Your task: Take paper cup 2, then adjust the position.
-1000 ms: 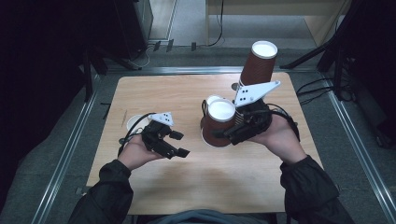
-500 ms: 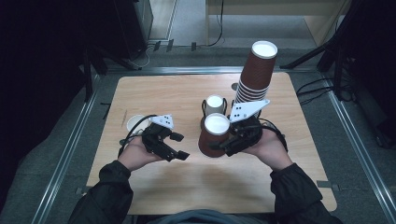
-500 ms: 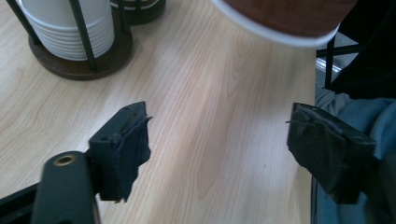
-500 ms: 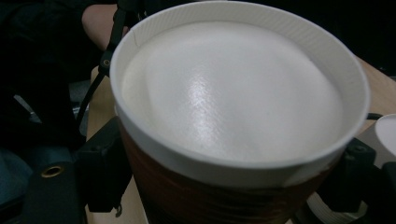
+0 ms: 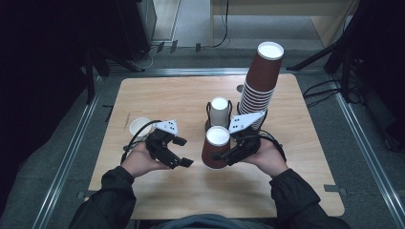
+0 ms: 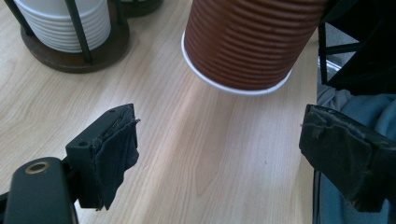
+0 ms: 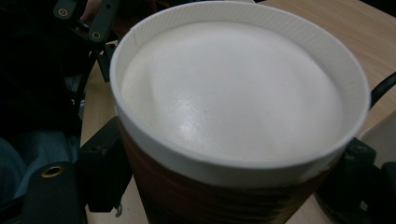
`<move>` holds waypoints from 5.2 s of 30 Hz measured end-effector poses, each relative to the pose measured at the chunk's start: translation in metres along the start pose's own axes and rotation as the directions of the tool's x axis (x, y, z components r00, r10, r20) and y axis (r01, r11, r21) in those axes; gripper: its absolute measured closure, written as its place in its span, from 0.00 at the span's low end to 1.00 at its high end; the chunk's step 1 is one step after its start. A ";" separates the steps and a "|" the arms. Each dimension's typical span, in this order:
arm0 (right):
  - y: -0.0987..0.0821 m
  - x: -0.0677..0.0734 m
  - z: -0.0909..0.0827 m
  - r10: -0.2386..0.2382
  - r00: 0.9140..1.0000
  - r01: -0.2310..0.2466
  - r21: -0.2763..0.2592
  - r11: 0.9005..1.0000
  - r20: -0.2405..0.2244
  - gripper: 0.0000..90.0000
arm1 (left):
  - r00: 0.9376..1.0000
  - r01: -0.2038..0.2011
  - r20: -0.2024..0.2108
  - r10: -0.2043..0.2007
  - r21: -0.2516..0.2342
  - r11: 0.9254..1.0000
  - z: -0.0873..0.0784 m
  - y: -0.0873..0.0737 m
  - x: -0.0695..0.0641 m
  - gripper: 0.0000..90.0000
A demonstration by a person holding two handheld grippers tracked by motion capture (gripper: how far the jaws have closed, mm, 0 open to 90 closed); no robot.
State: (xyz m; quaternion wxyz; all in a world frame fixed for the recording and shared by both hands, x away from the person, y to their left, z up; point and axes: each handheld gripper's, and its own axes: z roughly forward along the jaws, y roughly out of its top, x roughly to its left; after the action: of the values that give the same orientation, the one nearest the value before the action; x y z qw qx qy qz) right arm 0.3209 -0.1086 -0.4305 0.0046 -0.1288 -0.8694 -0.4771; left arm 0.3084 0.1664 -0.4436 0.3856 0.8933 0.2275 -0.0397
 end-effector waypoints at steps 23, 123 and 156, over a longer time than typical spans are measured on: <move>-0.017 -0.010 0.037 0.012 0.998 -0.013 0.000 1.000 -0.055 0.21 | 1.000 0.006 0.012 -0.007 0.014 1.000 0.012 -0.010 0.004 0.10; -0.030 -0.013 0.028 0.054 0.997 -0.050 0.083 0.995 -0.049 0.19 | 0.981 -0.141 -0.084 0.176 0.316 0.938 0.026 -0.004 0.013 0.14; -0.015 0.000 0.049 0.007 0.989 0.010 0.109 0.994 -0.150 0.23 | 0.975 -0.210 0.014 0.221 0.380 0.901 0.058 0.003 -0.007 0.13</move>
State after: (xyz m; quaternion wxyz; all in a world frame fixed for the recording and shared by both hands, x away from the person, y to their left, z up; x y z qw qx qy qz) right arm 0.3229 -0.0754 -0.4701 0.0768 -0.0915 -0.8914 -0.4372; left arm 0.3093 0.1207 -0.4803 0.2045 0.9710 0.1211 -0.0272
